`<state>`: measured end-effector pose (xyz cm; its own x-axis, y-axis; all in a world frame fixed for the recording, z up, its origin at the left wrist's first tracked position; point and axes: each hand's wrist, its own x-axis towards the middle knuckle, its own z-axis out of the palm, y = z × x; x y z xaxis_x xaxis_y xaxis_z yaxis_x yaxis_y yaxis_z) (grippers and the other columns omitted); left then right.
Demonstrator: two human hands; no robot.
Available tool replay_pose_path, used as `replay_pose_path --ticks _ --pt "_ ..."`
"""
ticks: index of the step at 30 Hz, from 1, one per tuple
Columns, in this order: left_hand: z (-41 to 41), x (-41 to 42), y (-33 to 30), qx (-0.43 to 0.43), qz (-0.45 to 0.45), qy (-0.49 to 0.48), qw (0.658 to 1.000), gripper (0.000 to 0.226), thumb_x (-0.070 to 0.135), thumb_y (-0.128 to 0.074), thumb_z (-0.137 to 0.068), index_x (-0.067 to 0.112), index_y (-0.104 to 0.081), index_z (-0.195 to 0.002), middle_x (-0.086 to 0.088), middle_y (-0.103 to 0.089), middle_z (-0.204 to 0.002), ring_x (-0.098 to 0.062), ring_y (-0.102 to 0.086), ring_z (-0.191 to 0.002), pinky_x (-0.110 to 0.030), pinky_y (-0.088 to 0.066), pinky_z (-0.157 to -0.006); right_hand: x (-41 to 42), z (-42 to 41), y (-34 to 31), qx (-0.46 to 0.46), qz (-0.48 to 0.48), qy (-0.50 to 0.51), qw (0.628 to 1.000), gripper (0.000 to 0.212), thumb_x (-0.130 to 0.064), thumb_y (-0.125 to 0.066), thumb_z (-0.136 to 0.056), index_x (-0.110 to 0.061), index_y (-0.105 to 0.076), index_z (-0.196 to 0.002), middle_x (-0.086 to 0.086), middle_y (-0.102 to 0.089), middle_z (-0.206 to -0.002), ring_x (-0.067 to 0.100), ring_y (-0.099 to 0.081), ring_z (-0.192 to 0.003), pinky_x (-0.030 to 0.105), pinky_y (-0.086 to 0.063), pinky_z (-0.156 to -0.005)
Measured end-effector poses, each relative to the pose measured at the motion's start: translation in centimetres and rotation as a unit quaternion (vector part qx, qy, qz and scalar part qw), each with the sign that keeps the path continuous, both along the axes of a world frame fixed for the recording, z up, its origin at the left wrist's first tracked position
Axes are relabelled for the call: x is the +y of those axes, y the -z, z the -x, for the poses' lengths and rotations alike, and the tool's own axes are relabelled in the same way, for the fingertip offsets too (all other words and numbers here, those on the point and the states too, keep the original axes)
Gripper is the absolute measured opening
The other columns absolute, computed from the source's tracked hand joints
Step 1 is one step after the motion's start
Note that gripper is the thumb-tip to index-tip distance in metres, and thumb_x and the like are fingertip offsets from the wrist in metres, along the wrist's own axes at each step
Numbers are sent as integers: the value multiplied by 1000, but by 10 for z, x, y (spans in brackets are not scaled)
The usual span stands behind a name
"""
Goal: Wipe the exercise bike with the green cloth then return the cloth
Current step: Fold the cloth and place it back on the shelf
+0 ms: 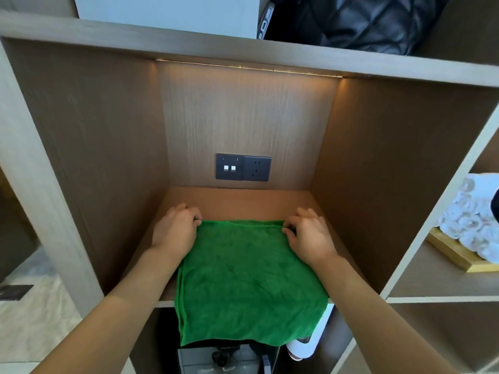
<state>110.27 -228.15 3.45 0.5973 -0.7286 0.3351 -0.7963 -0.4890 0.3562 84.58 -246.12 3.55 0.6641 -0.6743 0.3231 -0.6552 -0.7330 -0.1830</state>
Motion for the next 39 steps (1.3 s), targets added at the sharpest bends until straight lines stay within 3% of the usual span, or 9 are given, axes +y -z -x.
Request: replay_pose_path --ticks 3,8,11,14,21,26,32,35,39 --pt "1 4 -1 21 34 6 999 9 21 -70 -98 27 -77 -96 0 -66 -103 -30 -65 -103 -40 -53 -80 2 1 -3 -33 -14 -3 999 4 -24 -67 -100 -21 -69 -99 -1 -58 -106 27 -53 -110 45 -45 -92" --pt "2 6 1 28 44 4 999 9 20 -71 -98 24 -77 -94 -6 -71 -112 -31 -64 -116 -39 -54 -84 4 0 -5 -38 -51 -9 998 7 -14 -63 -97 -21 -64 -99 -1 -61 -107 28 -55 -111 45 -47 -92" --pt "4 5 -2 31 114 2 993 11 17 -64 -101 22 -69 -92 -2 -70 -99 -31 -67 -99 -42 -54 -77 3 -5 -9 26 -39 -20 999 26 -20 -58 -99 -26 -70 -121 -1 -59 -121 28 -48 -122 44 -43 -98" --pt "7 6 -3 50 167 -12 985 9 20 -58 -104 22 -64 -97 -3 -72 -93 -33 -68 -88 -46 -56 -74 -1 -8 -9 28 -40 -43 998 26 -21 -60 -99 -28 -73 -120 -2 -56 -116 28 -47 -121 42 -40 -94" --pt "7 9 -4 92 222 3 971 8 19 -60 -104 22 -63 -98 1 -72 -93 -27 -69 -92 -45 -57 -80 -3 0 -4 -128 -11 -82 988 18 -7 -72 -91 -19 -82 -99 -2 -77 -102 26 -68 -101 44 -55 -89" --pt "9 16 -1 80 221 14 972 9 17 -61 -103 23 -63 -97 5 -70 -88 -23 -67 -84 -44 -56 -75 0 12 -1 -228 -39 -29 972 20 -4 -77 -86 -21 -84 -94 -2 -81 -94 22 -76 -86 39 -63 -81" --pt "8 26 1 65 203 44 976 14 18 -62 -103 28 -61 -94 12 -68 -83 -11 -65 -77 -38 -53 -68 0 11 -9 -193 -131 -64 970 24 -9 -60 -99 -31 -57 -90 -7 -67 -81 19 -65 -74 47 -55 -65" --pt "6 26 -5 78 227 38 970 15 16 -63 -102 29 -62 -93 14 -68 -87 -9 -65 -83 -35 -49 -73 -7 4 -23 -202 -135 -61 968 23 -11 -60 -99 -30 -58 -87 -9 -67 -79 13 -65 -74 43 -54 -65" --pt "5 16 -8 150 169 31 974 14 17 -64 -102 24 -65 -91 2 -72 -90 -22 -69 -91 -43 -55 -83 -10 -9 -25 -70 -191 -62 977 18 -12 -59 -98 -27 -64 -90 0 -71 -89 24 -67 -82 42 -55 -72"
